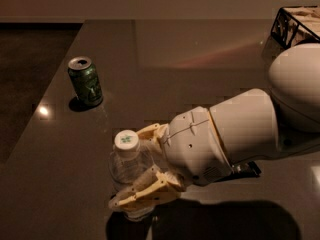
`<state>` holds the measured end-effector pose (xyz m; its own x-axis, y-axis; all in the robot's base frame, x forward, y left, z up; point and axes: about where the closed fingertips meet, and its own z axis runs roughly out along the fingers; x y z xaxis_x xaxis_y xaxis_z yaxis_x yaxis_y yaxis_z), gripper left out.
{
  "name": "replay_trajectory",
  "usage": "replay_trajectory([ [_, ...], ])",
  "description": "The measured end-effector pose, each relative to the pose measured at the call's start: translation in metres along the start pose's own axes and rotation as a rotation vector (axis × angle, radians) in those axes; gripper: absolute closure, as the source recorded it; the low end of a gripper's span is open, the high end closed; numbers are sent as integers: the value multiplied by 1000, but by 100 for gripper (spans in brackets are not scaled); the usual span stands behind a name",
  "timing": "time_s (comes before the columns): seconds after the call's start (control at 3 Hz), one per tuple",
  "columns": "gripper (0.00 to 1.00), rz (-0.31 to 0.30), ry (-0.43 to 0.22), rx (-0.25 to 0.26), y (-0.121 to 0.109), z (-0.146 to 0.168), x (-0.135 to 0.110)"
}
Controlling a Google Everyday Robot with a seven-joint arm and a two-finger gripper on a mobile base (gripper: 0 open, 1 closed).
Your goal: Knock blue plastic bottle over
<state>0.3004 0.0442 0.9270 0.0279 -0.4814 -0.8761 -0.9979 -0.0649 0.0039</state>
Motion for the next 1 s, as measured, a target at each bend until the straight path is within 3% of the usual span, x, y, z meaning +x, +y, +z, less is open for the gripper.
replay_trajectory([
  [0.33,65,-2,11,-6,-1,-3,-6],
  [0.67,89,21,56,-30,-21,-23,-6],
  [1.0,100,41,166,-19,-63,-58,1],
])
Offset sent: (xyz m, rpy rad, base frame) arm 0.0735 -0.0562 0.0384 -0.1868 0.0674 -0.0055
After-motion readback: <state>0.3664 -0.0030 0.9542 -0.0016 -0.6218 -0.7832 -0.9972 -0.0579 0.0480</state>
